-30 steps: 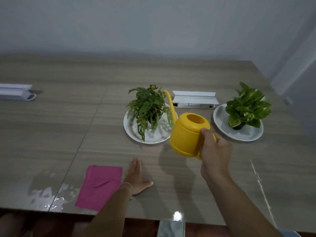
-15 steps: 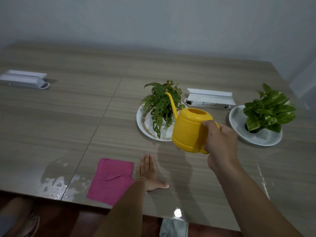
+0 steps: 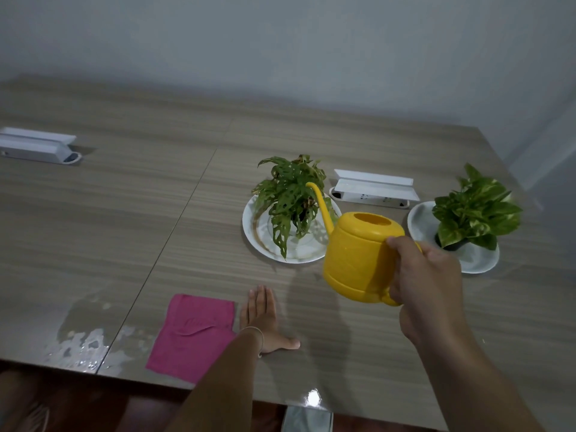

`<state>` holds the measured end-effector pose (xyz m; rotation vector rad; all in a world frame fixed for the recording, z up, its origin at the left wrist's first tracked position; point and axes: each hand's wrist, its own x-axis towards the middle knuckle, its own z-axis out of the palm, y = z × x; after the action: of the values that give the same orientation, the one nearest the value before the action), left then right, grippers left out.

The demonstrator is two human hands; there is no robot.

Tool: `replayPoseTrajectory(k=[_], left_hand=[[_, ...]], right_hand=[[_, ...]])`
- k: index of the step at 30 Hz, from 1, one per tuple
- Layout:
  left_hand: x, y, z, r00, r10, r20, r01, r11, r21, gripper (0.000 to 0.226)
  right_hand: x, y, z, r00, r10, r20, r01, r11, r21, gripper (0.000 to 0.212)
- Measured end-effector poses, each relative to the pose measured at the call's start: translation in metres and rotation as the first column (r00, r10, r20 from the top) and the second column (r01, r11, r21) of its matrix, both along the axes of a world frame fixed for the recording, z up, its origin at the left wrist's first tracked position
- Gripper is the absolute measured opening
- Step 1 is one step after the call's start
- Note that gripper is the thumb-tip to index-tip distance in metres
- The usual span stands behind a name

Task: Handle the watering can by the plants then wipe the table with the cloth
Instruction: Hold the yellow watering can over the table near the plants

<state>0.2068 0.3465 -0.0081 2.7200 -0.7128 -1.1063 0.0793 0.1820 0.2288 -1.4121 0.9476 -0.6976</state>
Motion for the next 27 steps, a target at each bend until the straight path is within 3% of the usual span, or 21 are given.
replayPoseTrajectory(k=[6,19,27], left_hand=[[-0.003,0.0,0.002,1.0,0.008,0.012,-0.008,1.0,-0.016,0.146],[0.003,0.002,-0.001,1.0,0.022,-0.016,-0.022,1.0,-0.02,0.147],[0.004,0.002,-0.007,0.999,0.04,-0.037,-0.04,0.999,-0.021,0.15]], right_hand=[[-0.012,0.007,-0.01,0.999,0.023,-0.025,-0.023,1.0,0.014,0.046],[0.013,-0.012,-0.006,0.998,-0.045,-0.049,0.043,0.999,-0.032,0.055],[0.041,-0.016,-0.003,0.998,-0.055,-0.006,0.054,0.997,-0.061,0.047]])
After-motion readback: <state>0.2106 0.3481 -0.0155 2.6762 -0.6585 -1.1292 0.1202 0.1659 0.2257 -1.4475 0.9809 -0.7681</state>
